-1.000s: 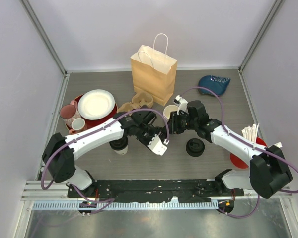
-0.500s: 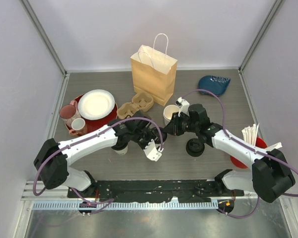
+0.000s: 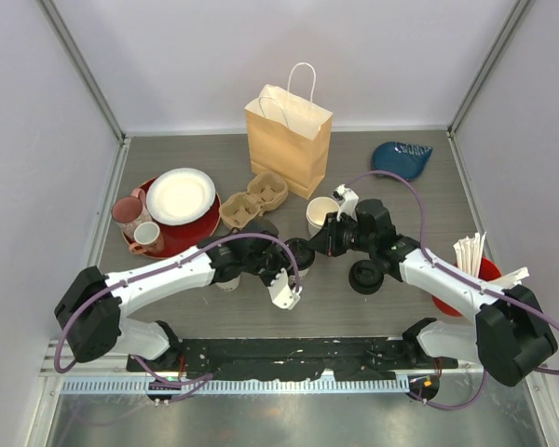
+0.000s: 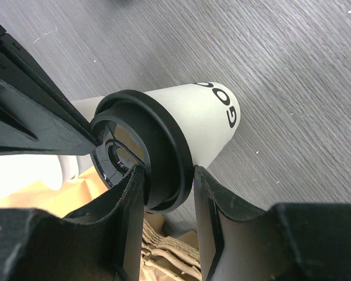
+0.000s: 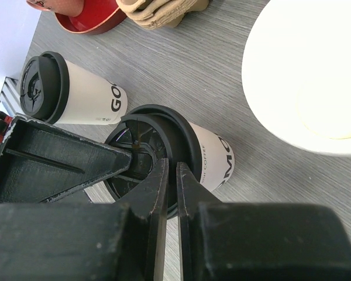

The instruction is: Pack the takeout coffee

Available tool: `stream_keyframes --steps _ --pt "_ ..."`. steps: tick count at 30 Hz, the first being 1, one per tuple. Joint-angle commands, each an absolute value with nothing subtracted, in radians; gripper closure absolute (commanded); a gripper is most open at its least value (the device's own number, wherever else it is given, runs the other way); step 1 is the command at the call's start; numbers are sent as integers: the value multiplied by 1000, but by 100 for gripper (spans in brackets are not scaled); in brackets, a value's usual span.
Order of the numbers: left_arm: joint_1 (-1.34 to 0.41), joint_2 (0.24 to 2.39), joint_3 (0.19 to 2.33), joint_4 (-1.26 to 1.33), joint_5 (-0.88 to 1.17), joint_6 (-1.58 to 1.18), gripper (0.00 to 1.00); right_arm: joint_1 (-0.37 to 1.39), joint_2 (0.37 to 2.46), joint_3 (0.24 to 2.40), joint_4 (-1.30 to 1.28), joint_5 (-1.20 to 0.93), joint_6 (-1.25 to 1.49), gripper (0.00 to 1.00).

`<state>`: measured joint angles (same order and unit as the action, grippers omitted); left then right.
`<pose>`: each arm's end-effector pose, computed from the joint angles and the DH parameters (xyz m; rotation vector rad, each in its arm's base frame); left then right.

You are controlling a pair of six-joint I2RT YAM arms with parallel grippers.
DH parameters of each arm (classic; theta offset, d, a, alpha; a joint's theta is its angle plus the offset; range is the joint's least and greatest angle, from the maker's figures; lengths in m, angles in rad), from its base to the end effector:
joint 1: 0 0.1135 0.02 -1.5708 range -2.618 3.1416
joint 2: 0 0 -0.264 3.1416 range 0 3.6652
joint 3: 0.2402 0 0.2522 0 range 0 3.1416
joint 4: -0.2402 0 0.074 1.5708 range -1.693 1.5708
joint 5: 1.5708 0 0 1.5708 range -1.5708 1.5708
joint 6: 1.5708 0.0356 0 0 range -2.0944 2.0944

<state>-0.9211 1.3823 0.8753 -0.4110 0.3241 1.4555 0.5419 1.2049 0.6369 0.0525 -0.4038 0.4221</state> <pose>0.1599 -0.2292 0.2207 2.3013 0.7811 -0.1658 0.2131 0.1446 0.2262 -0.3910 2.1659 0.9867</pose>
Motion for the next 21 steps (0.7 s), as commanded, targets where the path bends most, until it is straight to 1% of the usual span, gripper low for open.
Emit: stream_keyframes --steps 1,12,17,20,21 --pt "-933 1474 756 -661 339 1385 63 557 1203 600 -55 -382 402 94" --pt "-931 1467 686 -617 331 1379 62 558 1201 588 -52 -379 405 95" --pt "-931 1442 736 -587 341 1310 60 558 1195 597 -57 -374 407 95" --pt "-933 1410 800 -597 353 1286 54 561 1181 614 -80 -354 399 95" --pt "-933 1401 811 -598 353 1282 49 563 1175 620 -86 -350 397 95"
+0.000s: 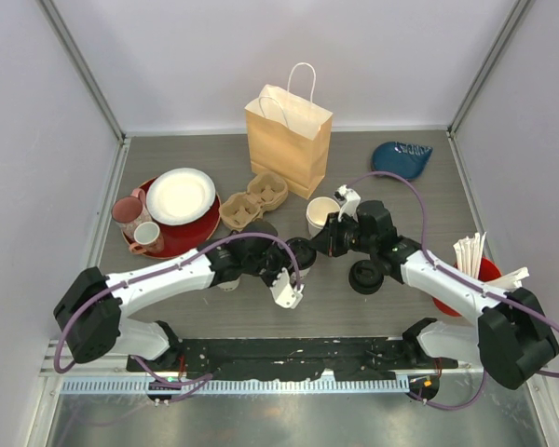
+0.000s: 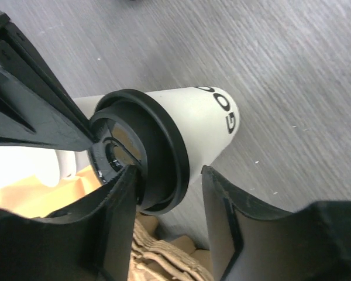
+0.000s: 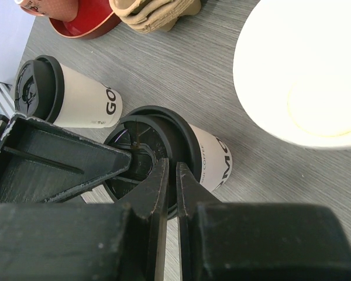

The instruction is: Pack the takeout coffee

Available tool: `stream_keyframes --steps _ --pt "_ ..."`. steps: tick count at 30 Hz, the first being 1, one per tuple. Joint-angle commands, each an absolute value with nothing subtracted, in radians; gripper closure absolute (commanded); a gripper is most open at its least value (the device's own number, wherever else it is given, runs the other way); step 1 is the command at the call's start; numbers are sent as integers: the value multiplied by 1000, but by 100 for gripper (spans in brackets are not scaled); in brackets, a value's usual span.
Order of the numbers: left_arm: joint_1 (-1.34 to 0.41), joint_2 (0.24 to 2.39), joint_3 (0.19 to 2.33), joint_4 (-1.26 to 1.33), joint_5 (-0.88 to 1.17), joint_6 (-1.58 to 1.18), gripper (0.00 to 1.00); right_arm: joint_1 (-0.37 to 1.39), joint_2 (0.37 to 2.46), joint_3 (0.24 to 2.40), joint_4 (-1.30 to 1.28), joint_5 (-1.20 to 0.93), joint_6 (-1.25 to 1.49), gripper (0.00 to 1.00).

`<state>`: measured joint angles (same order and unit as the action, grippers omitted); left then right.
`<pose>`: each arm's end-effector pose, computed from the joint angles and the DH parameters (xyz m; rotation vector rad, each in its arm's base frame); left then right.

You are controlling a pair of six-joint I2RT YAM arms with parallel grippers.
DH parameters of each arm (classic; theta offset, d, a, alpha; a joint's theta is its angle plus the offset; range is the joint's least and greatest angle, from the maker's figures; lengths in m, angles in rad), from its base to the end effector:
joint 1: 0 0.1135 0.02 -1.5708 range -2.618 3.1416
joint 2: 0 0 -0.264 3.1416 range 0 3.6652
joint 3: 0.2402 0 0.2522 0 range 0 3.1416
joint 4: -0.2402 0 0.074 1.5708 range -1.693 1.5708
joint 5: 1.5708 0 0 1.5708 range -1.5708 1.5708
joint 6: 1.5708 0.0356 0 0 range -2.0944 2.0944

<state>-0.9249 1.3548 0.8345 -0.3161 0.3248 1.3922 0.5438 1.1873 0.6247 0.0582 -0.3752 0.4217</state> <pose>0.1583 -0.2288 0.2217 2.2147 0.8067 -0.1655 0.2108 0.1427 0.2266 -0.3756 2.1542 0.9608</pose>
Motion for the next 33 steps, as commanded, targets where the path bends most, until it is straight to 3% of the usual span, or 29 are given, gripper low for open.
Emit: stream_keyframes --steps 1,14,26,30,33 --pt "-933 1387 821 -598 353 1284 46 564 1167 626 -89 -341 396 95" --pt "-933 1310 937 -564 328 1233 30 584 1146 656 -103 -327 380 95" --pt "-933 1233 992 -497 357 997 17 591 1152 673 -113 -318 374 94" --pt "-930 1221 1037 -468 305 856 12 594 1155 696 -126 -319 371 87" --pt "-893 1210 1063 -485 276 732 10 597 1152 718 -140 -313 371 76"
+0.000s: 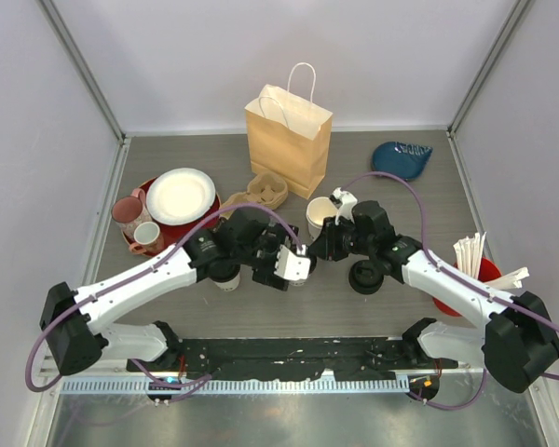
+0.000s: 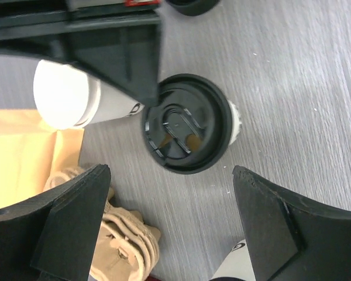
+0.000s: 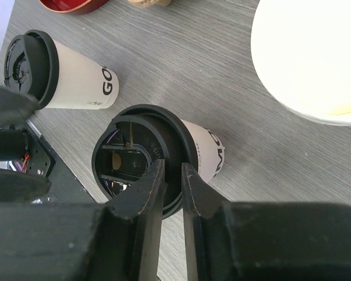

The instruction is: Pack the takeout coffee

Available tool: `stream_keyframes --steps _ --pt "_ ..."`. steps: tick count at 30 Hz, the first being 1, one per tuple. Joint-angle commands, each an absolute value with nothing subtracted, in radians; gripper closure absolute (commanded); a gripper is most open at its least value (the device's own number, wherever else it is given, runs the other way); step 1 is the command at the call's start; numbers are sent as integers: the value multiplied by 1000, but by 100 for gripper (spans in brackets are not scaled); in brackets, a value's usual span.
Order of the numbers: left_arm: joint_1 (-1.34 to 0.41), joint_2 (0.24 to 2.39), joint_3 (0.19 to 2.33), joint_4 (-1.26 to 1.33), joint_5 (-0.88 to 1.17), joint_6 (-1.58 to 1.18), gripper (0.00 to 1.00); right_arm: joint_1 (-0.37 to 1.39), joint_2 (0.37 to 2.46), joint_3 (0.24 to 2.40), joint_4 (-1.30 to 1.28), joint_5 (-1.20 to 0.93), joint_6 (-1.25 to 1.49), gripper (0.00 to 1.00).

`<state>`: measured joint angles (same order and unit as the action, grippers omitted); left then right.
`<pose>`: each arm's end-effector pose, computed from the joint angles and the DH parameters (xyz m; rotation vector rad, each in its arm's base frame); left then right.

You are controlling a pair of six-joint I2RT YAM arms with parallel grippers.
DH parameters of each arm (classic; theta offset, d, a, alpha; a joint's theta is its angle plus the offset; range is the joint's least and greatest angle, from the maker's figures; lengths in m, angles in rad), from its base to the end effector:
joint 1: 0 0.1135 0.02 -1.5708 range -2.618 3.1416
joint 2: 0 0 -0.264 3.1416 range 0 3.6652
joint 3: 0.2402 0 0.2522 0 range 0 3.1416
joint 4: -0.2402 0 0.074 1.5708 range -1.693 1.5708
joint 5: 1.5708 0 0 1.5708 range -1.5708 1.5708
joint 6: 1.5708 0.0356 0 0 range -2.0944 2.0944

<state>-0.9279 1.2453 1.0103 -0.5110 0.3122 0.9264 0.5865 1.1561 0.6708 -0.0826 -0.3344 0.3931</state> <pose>0.1513 -0.2203 0.2917 1.9297 1.2503 -0.3618 0.2009 0.1476 0.2360 -0.4226 2.2097 0.9113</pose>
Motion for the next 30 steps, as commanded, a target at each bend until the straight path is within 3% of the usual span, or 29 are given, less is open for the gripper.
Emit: stream_keyframes --steps 1,9,16,22,30 --pt "-882 1197 1069 -492 275 707 9 595 1152 724 -147 -314 370 72" --pt "-691 1169 1196 -624 186 352 6 597 1131 827 -215 -307 341 51" --pt "-559 1209 1373 -904 65 152 15 597 1138 955 -297 -302 275 42" --pt "-434 1411 1649 -1218 63 45 21 595 1157 1146 -400 -232 155 34" --pt "-268 1470 1654 -1122 173 6 25 594 1322 1483 -460 -164 -52 30"
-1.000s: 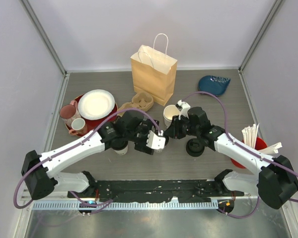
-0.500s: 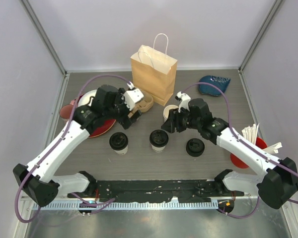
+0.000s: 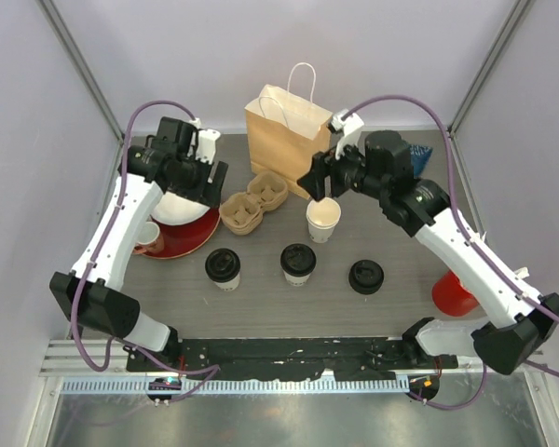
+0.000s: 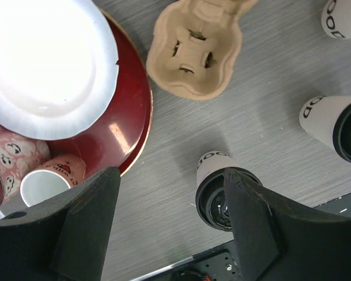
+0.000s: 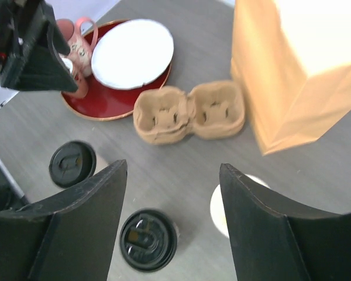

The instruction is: Pack the takeout coffee

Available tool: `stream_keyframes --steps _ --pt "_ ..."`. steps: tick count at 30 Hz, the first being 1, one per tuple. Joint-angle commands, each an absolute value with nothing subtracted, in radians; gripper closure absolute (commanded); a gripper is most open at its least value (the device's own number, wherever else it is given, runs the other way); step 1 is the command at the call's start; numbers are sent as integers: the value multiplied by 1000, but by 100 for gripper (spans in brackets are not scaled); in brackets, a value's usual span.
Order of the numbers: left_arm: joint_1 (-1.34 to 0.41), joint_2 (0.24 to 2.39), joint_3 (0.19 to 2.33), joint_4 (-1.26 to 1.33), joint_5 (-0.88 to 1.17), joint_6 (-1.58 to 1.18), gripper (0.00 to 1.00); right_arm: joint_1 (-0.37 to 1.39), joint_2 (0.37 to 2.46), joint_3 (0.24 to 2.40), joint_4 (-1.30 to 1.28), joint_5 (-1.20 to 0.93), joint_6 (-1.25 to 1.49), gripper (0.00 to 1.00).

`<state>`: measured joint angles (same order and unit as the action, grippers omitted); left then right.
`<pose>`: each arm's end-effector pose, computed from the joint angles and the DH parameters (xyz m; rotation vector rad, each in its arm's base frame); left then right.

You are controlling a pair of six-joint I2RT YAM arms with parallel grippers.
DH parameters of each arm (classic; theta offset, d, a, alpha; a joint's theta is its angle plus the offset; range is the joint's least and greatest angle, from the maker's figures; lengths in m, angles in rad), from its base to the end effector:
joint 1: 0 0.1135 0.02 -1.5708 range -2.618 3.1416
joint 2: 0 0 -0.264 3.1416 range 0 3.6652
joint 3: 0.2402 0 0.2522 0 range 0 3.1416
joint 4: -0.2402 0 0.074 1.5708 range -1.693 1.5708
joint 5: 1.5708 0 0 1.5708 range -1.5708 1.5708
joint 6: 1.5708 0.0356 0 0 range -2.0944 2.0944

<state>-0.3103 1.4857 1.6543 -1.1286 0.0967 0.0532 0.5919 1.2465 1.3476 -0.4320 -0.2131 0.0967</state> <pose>0.2768 -0.0924 0.3871 0.4970 2.4901 -0.2245 0.2252 0.1605 0.4128 -0.6206 1.8491 0.6644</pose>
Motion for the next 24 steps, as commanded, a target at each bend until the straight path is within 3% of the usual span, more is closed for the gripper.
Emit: stream_keyframes --steps 1,8,14,21,22,24 --pt "-267 1447 1628 -1061 184 6 25 592 1341 1533 -463 -160 -76 29" --pt "-267 1414 1416 -862 235 8 24 568 1577 1770 -495 -144 -325 24" --pt "-268 1405 1367 -847 273 51 24 512 1761 1977 -630 -259 -406 27" --pt "-268 1376 1328 -966 359 138 24 570 1617 1778 -632 -252 -388 25" --pt "-270 1371 1318 -985 362 173 21 592 1594 1714 -632 -195 -384 20" --pt "-279 1353 1302 -1034 357 215 18 699 1514 1643 -615 -99 -358 19"
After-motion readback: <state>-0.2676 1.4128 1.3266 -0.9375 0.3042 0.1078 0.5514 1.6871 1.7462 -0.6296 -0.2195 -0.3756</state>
